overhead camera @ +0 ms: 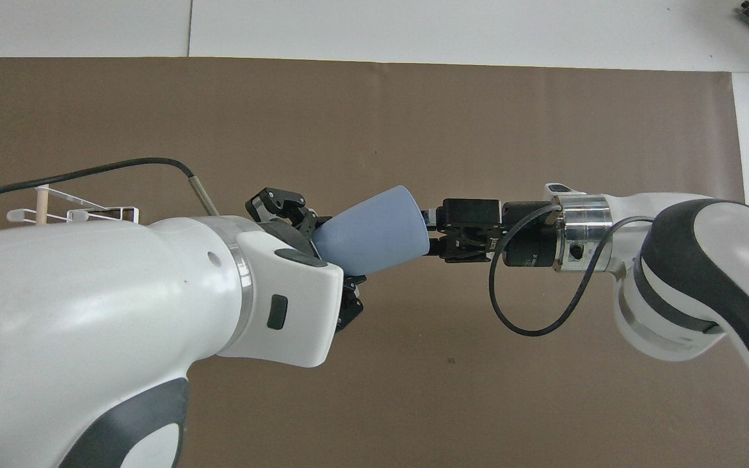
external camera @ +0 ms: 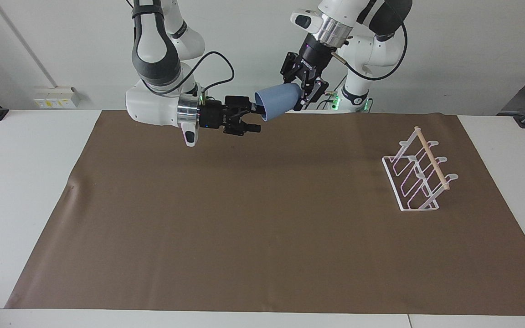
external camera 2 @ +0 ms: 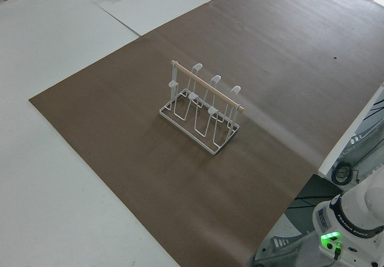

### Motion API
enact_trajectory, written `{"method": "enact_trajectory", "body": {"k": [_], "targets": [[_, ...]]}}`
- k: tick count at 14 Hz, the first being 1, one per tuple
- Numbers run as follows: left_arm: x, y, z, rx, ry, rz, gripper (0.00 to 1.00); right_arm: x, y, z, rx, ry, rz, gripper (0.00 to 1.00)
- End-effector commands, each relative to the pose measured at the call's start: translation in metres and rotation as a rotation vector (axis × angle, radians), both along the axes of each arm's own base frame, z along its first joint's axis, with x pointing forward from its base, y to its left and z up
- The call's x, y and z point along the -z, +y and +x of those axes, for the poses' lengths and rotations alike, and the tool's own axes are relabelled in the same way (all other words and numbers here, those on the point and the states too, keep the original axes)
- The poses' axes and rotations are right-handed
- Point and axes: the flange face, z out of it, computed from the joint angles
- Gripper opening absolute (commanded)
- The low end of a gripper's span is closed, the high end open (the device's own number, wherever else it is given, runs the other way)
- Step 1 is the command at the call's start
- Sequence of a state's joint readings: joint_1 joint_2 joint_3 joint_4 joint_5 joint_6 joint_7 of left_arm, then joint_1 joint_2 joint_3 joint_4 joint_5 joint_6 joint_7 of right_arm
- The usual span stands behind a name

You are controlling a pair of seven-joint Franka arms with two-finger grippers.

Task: Hang cup on cup holder
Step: 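Open the right gripper and pull it back from the cup, then carry the cup to the wire rack while the right gripper returns to rest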

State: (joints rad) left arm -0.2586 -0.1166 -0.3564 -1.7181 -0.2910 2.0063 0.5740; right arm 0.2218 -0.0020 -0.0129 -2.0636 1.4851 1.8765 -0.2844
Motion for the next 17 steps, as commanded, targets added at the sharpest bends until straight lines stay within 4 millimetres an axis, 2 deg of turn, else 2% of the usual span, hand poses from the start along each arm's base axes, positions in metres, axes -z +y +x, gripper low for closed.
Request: {"method": "enact_trajectory", "body": {"k": [1,6,11,12,14,15,17], "targets": [[0.000,0.003,-0.005,-0.013,-0.001,-0.002,0.00,-0.005,-0.017,0.012,-0.005,-0.068,-0.132,1.00],[0.008,0.017,-0.002,-0.011,0.034,0.072,0.00,-0.017,-0.053,0.022,-0.085,-0.201,-0.497,1.00],[0.019,0.047,0.009,-0.033,0.033,0.236,0.00,-0.017,-0.081,0.028,-0.220,-0.313,-0.949,1.00],[0.020,0.059,0.015,-0.044,0.028,0.270,0.00,-0.019,-0.086,0.028,-0.257,-0.341,-1.036,1.00],[0.024,0.100,0.038,-0.039,0.028,0.301,0.00,-0.035,-0.105,0.034,-0.306,-0.401,-1.207,1.00],[0.027,0.122,0.049,-0.026,0.023,0.317,0.00,-0.039,-0.115,0.036,-0.307,-0.405,-1.244,1.00],[0.033,0.149,0.062,-0.010,0.004,0.405,0.00,-0.051,-0.134,0.038,-0.283,-0.409,-1.284,1.00]]}}
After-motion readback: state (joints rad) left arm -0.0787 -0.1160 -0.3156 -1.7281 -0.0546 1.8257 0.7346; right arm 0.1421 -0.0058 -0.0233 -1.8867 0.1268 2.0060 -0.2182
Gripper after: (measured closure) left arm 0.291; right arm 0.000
